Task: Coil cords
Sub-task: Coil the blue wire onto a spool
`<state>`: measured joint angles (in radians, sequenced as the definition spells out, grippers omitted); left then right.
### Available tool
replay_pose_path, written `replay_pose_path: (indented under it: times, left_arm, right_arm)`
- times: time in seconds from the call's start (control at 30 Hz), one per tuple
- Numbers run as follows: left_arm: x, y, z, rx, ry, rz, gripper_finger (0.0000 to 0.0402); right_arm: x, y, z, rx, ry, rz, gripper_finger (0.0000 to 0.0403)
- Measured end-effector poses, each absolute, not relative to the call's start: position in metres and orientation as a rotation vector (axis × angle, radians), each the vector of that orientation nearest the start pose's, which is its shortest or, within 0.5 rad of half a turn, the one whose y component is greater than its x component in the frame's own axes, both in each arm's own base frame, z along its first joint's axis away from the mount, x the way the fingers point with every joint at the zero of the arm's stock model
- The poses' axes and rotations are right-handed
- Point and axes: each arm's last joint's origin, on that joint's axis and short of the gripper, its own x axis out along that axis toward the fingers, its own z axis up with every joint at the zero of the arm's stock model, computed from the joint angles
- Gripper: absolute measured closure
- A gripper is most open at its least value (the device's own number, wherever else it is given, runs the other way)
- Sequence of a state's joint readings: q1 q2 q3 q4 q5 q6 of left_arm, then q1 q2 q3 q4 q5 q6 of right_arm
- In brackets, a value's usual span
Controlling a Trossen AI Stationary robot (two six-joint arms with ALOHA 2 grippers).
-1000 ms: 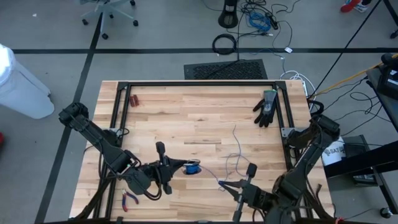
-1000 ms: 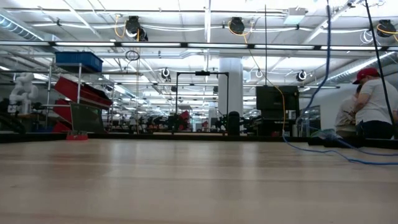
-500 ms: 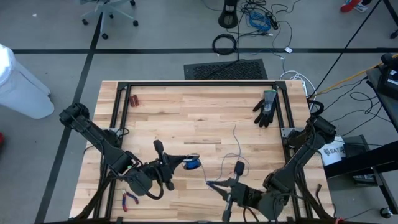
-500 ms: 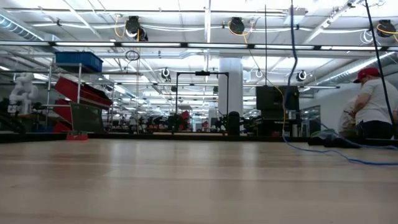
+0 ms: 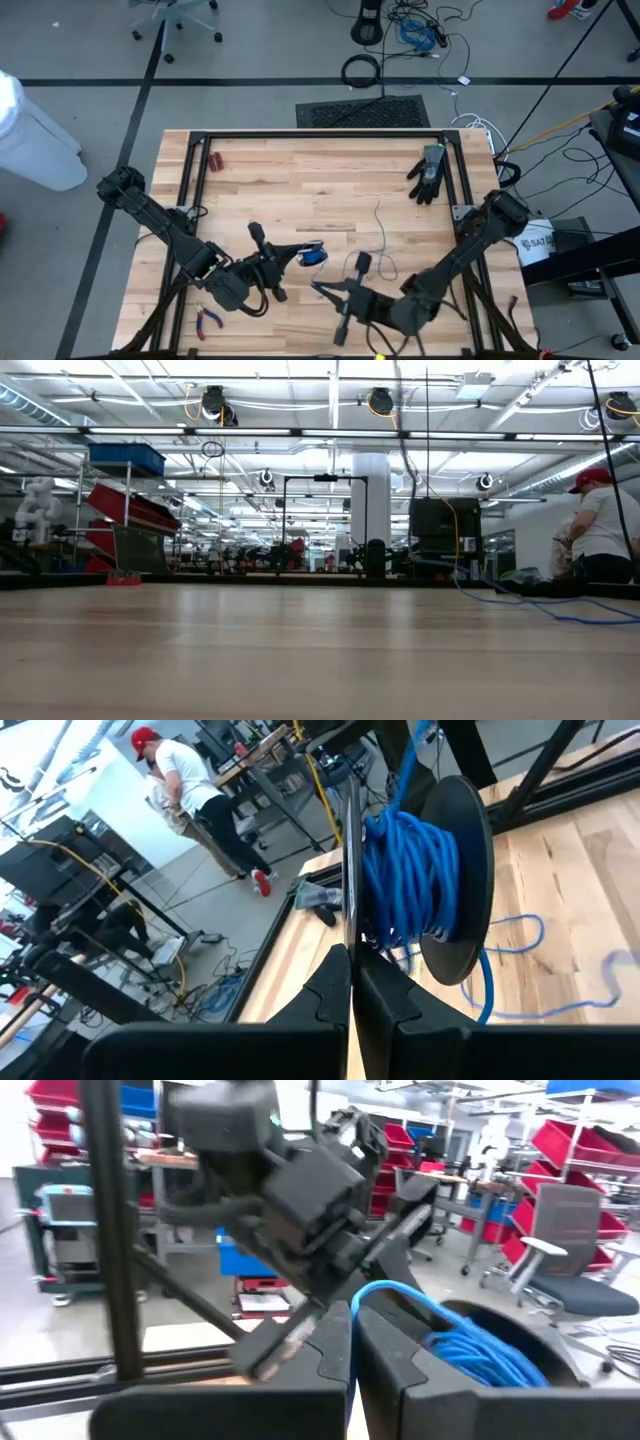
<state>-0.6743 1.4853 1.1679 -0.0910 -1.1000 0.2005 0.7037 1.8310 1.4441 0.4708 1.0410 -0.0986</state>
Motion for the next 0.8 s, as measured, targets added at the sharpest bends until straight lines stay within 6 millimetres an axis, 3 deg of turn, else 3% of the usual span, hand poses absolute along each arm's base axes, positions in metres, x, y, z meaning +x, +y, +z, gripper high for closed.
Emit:
replay_pose_path:
  times: [0.5,0.8]
  left_arm:
    - [0.27,-0.183,0.319,0.494,0.271,0.377,0.0395]
    - [0.271,-0.184,0.323,0.475,0.245,0.363,0.0395]
  right_arm:
    - [0.367,0.237,0.299,-0.084,-0.006,-0.41,0.0403]
    - [0.372,0.232,0.295,-0.097,0.009,-0.429,0.0403]
